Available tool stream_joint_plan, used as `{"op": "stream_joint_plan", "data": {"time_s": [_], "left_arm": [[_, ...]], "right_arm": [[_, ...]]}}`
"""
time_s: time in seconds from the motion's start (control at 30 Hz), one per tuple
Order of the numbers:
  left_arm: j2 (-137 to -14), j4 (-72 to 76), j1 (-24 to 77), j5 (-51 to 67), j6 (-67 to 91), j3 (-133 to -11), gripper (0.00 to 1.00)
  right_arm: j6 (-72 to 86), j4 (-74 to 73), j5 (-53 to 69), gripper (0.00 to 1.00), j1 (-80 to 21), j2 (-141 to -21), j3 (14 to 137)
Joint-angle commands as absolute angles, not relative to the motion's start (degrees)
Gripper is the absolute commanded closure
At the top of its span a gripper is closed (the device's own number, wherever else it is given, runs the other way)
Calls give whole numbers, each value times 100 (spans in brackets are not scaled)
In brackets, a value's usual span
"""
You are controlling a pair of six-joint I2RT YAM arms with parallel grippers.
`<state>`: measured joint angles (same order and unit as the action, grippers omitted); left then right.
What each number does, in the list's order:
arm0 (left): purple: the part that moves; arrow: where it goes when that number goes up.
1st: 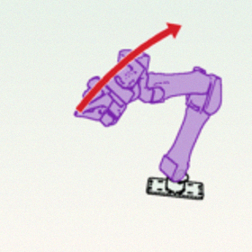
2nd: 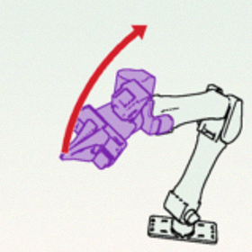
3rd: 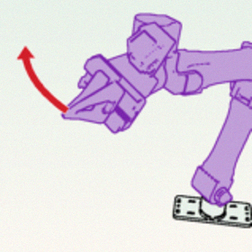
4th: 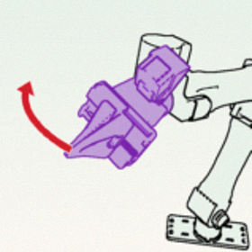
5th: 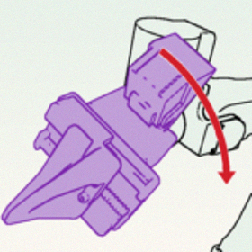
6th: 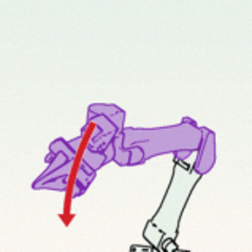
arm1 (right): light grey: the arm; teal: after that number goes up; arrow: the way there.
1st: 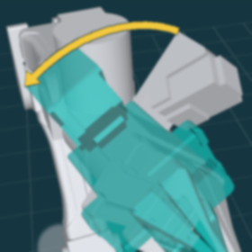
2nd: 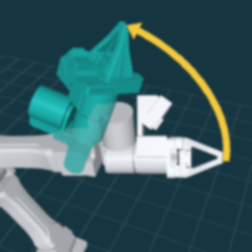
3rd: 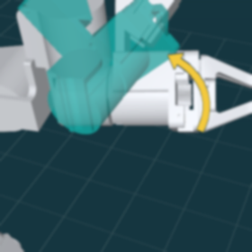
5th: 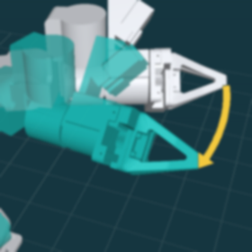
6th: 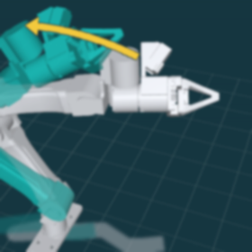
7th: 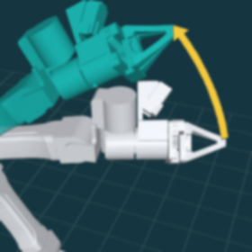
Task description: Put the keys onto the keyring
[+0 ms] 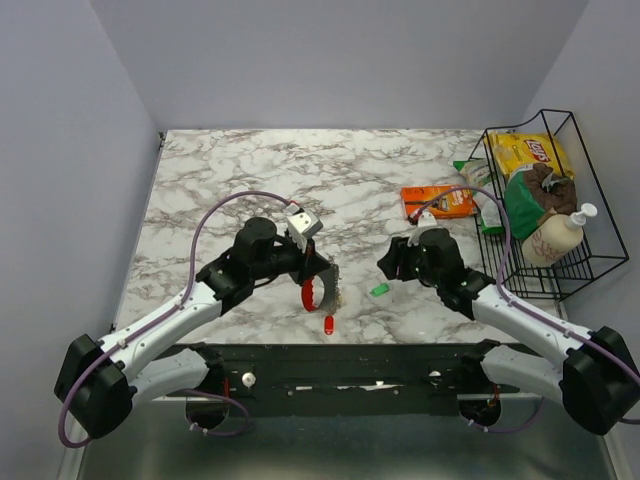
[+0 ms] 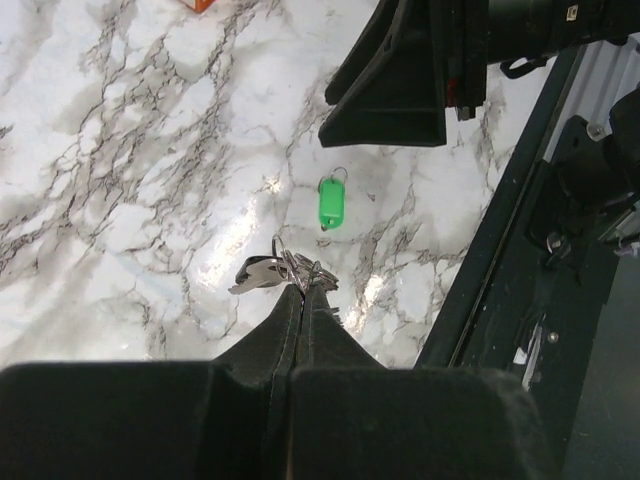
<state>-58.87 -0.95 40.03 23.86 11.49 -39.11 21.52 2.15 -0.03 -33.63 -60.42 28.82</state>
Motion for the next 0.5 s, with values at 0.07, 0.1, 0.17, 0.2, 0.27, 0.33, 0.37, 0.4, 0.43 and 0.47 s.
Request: {"op": "stream_joint_plan", "data": {"time_s": [0.07, 0.1, 0.17, 0.2, 0.27, 0.33, 0.37, 0.4, 0.43, 0.47], "left_arm": [[-5801, -71, 4061, 2425, 1046, -3929, 100], [-5783, -44, 4052, 2469, 1055, -3877, 100], [-5722, -26, 4052, 2514, 1081, -3850, 100], [-5713, -35, 4052, 2505, 1081, -3824, 100], [-5669, -26, 4052, 2514, 1090, -3815, 100], [-5660, -26, 4052, 2540, 1081, -3815, 100], [-5643, -26, 4052, 2540, 1081, -3832, 100], [-5625, -26, 4060, 2540, 1081, -3832, 100], [-5616, -26, 4061, 2540, 1081, -3832, 100], [-5581, -26, 4061, 2540, 1090, -3823, 100]], "right_arm": [[2584, -422, -396, 44, -3015, -6064, 2629], [2610, -422, -248, 44, -2945, -6073, 2593], [2645, -396, -89, 47, -2743, -6161, 2514], [2646, -378, -36, 50, -2673, -6213, 2505], [2672, -360, 360, 57, -2575, -6380, 2531], [2716, -378, 587, 57, -2488, -6573, 2619], [2725, -395, 676, 57, -2461, -6766, 2654], [2786, -396, 772, 57, -2452, -6846, 2672], [2812, -378, 939, 57, -2435, -6916, 2698], [2830, -369, 1036, 57, -2435, -7065, 2698]]}}
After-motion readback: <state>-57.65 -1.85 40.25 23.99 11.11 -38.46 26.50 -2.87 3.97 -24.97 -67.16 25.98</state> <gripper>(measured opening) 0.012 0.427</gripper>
